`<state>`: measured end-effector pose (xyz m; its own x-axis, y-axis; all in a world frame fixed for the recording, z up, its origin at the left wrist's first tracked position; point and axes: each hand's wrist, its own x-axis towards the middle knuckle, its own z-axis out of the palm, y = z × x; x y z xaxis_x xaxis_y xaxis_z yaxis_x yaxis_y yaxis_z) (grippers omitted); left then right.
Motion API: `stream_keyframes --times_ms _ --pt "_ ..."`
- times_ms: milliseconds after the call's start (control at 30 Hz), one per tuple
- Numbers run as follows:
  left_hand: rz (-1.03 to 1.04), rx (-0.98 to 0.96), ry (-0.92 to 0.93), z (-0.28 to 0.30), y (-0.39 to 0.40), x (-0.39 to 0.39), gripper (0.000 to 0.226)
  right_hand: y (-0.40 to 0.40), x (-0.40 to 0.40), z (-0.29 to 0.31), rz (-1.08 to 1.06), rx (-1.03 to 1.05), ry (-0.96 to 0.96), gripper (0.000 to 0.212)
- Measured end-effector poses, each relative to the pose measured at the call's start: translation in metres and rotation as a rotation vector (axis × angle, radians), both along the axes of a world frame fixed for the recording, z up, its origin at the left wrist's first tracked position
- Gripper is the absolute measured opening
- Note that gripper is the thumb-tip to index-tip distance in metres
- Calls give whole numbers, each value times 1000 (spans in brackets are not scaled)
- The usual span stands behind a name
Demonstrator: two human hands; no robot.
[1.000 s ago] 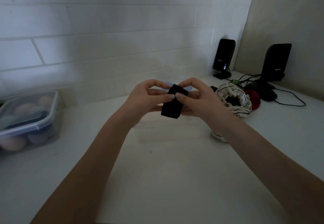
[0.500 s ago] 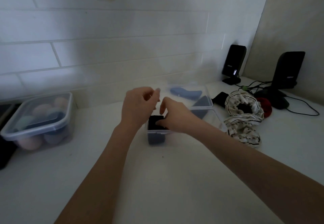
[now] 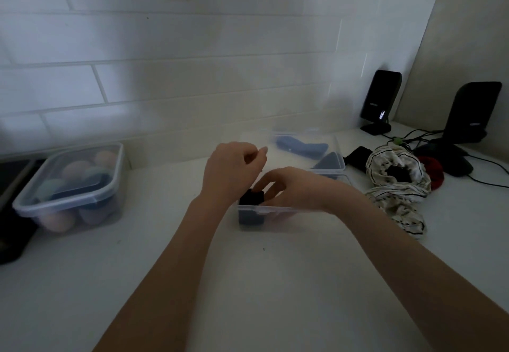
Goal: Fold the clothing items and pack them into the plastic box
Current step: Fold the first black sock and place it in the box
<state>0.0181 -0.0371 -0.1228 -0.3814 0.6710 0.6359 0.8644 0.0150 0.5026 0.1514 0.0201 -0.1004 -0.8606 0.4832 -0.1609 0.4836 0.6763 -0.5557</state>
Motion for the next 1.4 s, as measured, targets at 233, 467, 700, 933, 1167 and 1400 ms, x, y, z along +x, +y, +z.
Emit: stream_keyframes --times_ms 233,467,700,933,1167,1400 --pt "14 -29 15 2 1 0 42 -4 -8 4 36 92 -37 50" --pt "3 -58 52 1 1 0 48 -8 -19 11 49 110 -162 60" --pt "8 -98 39 0 2 0 48 -3 -22 7 87 186 -207 58" --pt "1 -202 65 5 -2 1 35 16 -6 21 76 73 -139 42" --pt "-29 -224 33 5 -3 1 36 72 55 36 -424 88 573 6" --pt "1 -149 134 5 -3 2 37 109 59 -17 -433 234 465 40"
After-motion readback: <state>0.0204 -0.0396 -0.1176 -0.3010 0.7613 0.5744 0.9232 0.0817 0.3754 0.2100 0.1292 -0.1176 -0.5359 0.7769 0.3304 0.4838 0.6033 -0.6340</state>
